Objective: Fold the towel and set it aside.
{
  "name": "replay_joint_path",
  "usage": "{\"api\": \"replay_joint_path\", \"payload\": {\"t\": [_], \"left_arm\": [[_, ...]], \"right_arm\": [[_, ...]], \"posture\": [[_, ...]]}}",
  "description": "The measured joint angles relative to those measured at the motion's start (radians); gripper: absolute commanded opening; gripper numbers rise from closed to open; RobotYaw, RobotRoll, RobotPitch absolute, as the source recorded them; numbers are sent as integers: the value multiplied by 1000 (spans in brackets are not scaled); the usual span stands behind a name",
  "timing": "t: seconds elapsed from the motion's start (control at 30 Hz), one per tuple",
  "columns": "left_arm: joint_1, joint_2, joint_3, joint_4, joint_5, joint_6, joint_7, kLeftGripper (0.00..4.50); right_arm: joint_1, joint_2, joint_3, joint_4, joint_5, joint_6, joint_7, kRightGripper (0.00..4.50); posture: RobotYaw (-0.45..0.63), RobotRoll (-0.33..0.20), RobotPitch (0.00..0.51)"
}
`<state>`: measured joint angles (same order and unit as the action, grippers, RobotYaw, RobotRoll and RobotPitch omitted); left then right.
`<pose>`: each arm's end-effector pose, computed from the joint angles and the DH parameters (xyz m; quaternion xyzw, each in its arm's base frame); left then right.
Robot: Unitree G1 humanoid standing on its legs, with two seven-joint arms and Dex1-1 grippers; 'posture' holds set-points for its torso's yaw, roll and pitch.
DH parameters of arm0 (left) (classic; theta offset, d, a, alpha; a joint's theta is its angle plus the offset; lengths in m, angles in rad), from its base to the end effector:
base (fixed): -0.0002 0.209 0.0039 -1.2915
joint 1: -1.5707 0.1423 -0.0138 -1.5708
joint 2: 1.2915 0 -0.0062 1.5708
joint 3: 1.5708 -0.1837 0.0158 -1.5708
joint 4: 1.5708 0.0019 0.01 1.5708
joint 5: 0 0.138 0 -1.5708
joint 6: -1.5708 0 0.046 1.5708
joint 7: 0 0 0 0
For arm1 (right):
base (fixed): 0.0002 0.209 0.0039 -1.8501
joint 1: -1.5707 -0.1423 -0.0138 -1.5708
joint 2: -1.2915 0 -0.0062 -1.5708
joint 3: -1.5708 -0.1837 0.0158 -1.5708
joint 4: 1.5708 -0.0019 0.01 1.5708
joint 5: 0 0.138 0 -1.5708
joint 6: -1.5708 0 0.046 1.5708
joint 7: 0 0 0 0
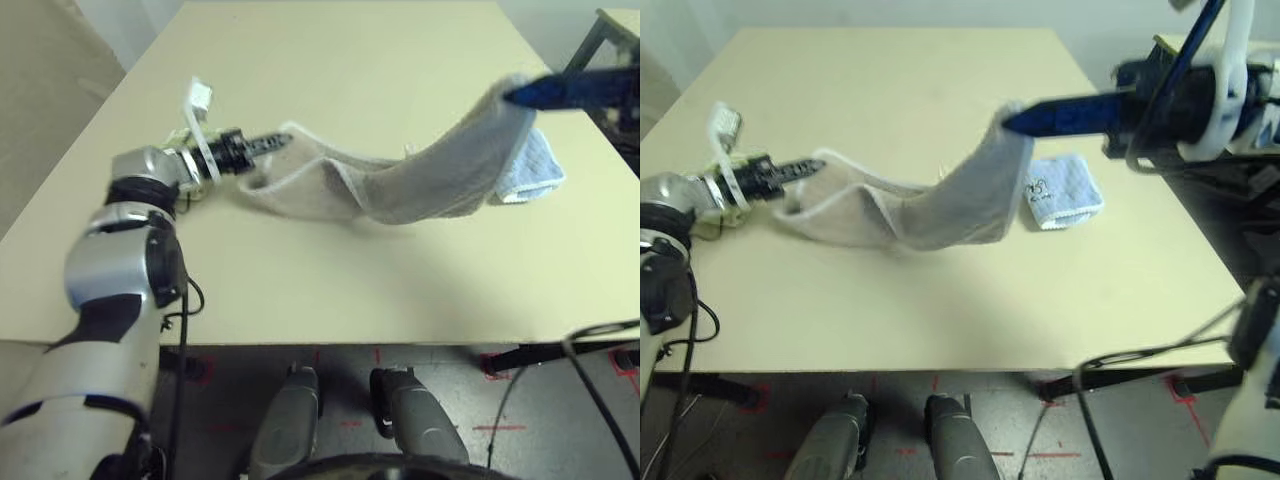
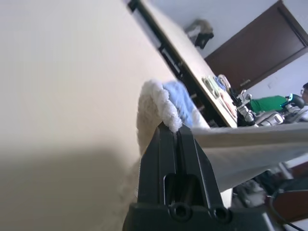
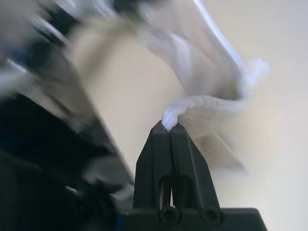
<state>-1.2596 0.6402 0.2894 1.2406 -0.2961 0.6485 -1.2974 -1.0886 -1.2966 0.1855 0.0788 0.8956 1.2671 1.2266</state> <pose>0.3463 0.2885 0.2187 -0.2482 0.0887 -0.4502 0.8531 0.2388 -0.2846 0.3451 -0.0453 0.2488 0.4926 0.8327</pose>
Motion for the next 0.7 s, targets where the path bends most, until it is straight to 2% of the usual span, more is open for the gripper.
{"api": "replay_joint_path", "payload": {"t": [0.07,0.13,0.2,0.3,0.37,0.5,0.6,0.67,0.7], "left_arm": [[-13,42,2,0,0,-17,-12,39],[-25,71,3,-1,0,-36,-22,39],[-35,94,3,-1,1,-60,-31,39],[-48,113,2,-1,3,-71,-42,39],[-48,133,-22,-20,10,-56,-81,39],[19,176,-137,-115,60,0,-212,39],[225,215,-277,-335,58,58,-290,39],[389,240,-341,-512,12,122,-305,39],[426,242,-352,-560,-1,145,-307,39]], "right_arm": [[10,-42,118,40,-195,-179,107,0],[7,-34,196,111,-361,-328,162,0],[-13,15,232,204,-500,-462,184,0],[-50,105,231,298,-627,-609,155,0],[-47,134,212,290,-648,-610,158,0],[-8,151,132,140,-566,-444,200,0],[43,168,71,12,-499,-324,191,0],[83,186,30,-56,-458,-246,167,0],[91,191,24,-74,-444,-223,159,0]], "posture": [[-38,0,123],[-38,0,123],[-10,0,124],[-7,0,126],[-10,0,127],[-8,0,130],[-3,0,132],[-3,0,132],[-3,0,132]]}}
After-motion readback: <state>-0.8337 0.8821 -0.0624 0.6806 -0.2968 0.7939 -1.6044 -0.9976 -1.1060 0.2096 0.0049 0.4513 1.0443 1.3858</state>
